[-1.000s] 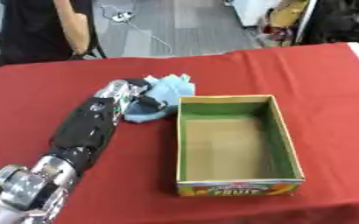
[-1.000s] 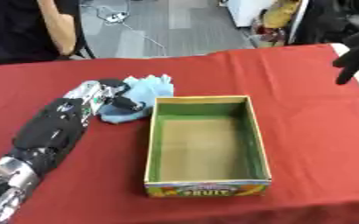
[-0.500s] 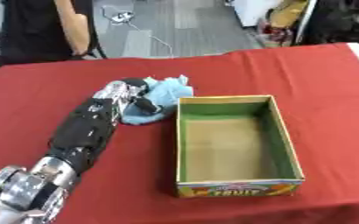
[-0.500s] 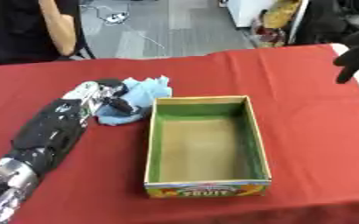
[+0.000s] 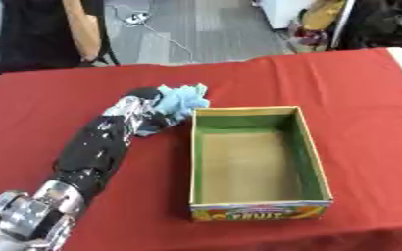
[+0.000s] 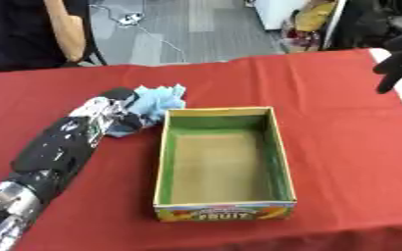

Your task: Pick up objects on the table and place them in the box.

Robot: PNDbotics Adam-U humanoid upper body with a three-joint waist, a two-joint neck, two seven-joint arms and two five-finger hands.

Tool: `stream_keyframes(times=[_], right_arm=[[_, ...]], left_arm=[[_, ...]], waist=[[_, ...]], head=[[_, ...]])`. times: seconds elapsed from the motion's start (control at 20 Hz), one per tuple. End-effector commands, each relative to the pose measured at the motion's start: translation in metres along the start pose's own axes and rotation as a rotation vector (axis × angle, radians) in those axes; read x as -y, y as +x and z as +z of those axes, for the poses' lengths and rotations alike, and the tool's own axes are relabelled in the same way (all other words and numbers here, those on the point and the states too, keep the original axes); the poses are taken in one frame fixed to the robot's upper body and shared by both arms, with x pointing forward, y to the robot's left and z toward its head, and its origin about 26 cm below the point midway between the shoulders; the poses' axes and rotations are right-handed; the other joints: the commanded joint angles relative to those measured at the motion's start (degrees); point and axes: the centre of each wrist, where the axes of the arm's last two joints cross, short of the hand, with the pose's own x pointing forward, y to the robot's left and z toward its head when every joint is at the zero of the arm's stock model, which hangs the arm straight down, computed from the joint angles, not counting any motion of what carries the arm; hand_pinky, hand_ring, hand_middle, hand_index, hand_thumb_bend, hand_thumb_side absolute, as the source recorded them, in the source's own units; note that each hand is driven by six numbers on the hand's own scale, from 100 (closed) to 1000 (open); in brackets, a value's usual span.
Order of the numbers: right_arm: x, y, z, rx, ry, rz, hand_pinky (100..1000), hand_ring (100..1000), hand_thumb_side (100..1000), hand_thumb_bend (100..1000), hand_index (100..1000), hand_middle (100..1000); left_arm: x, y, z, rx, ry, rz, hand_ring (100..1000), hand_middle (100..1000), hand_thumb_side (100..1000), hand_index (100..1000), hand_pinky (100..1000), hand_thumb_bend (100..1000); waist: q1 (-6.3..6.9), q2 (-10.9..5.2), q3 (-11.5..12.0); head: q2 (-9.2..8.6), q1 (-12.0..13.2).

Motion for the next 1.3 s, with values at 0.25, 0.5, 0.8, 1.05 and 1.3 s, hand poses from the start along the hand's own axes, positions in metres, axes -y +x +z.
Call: stream_keyframes(times=[0.25, 0.5, 0.8, 1.05, 1.3], right_arm=[[0.005, 0.005, -0.004, 0.034, 0.027, 0.039, 496, 670, 637, 335, 946, 760], [0.005, 0.005, -0.003, 0.026, 0.024, 0.039, 495, 670, 637, 335, 946, 760], [0.005, 0.005, 0.000, 0.007, 0.031, 0.040, 495, 670, 637, 334, 947, 760], [0.005, 0.005, 0.002, 0.000, 0.032, 0.039, 495, 670, 636, 334, 947, 760], [0.005, 0.005, 0.002, 0.001, 0.033, 0.039, 495, 670, 636, 334, 947, 760]], left_arm=[[-0.011, -0.013, 0.002, 0.007, 0.014, 0.052, 100, 100, 300, 115, 100, 100], [-0.076, -0.025, 0.015, 0.067, 0.157, 0.080, 100, 100, 350, 112, 100, 100], [-0.186, -0.036, 0.062, 0.177, 0.300, 0.046, 100, 100, 317, 113, 100, 100], [-0.219, -0.024, 0.090, 0.254, 0.330, -0.019, 100, 100, 297, 114, 100, 100], [-0.222, -0.015, 0.097, 0.286, 0.324, -0.031, 100, 100, 298, 114, 100, 100]], waist=[[-0.33, -0.18, 0.3], [-0.19, -0.48, 0.5], [0.36, -1.15, 0.8], [0.45, -1.52, 0.9], [0.48, -1.50, 0.8]], head=[[-0.09, -0.1], [-0.09, -0.9], [-0.09, -1.8], [-0.09, -1.8], [-0.09, -1.8]])
